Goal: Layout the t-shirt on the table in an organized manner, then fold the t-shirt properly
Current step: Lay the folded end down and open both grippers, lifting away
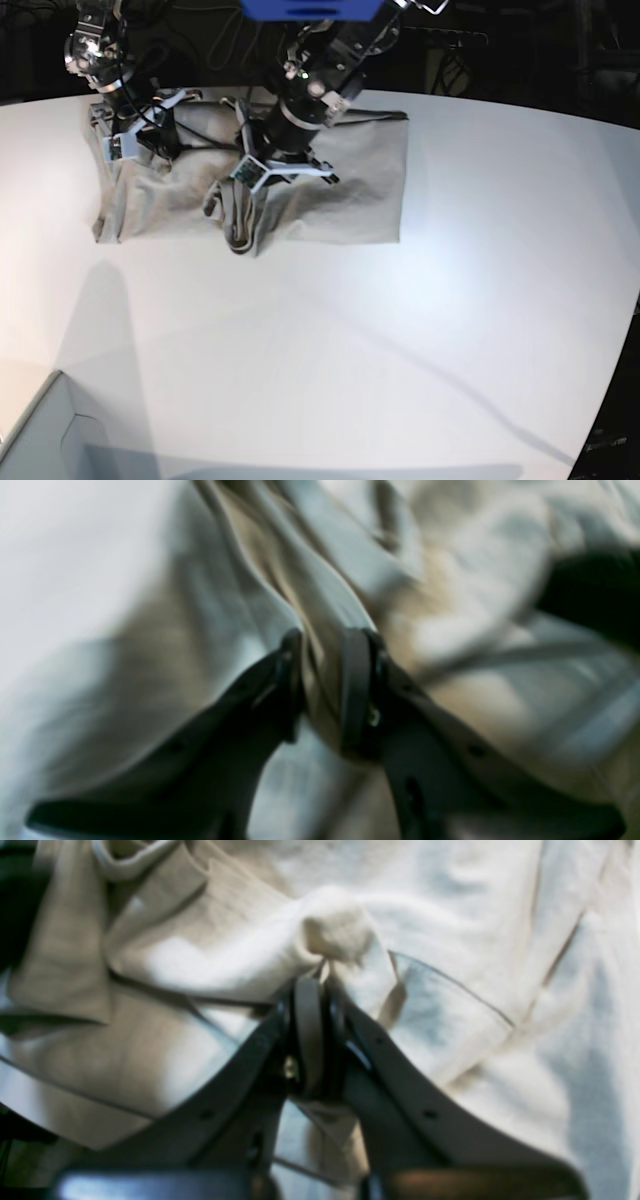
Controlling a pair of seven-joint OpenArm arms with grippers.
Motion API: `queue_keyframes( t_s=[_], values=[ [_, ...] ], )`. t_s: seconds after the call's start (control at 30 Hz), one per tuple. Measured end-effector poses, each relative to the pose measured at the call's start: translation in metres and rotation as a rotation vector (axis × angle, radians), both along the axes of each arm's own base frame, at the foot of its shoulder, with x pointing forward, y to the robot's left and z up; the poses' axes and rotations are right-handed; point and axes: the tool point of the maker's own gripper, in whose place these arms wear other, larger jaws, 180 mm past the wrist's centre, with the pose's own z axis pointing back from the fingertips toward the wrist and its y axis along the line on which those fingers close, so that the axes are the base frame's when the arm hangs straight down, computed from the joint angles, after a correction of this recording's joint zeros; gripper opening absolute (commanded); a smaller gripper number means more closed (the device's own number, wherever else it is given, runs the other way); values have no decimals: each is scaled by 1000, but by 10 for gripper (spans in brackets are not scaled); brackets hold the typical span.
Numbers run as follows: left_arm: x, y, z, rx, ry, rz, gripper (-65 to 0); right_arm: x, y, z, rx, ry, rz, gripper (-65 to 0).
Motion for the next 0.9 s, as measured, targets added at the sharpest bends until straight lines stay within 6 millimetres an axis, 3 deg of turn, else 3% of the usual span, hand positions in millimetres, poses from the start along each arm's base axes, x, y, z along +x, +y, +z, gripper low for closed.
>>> queue_keyframes(
  t_s=[0.17,0.33,0.5,0.63,0.8,0.9],
  values=[
    [-15,-30,12,-87,13,-112,-528,1,-1,0,-2,-1,0,-650],
    [-33,-30,10,-155,112,-175,-528,1,-1,0,-5,-1,1,-650],
    [-25,-31,52,-271,96,-239,-530,1,-1,0,-5,-1,1,-650],
    [7,-3,77,-338,55,-156,-531,1,-1,0,-4,-1,2,-650],
    [74,49,64,-304,26,93,-531,1,-1,0,-5,-1,2,-650],
    [99,44,64,-361,50,186,-529,1,-1,0,-5,-1,2,-650]
  ],
)
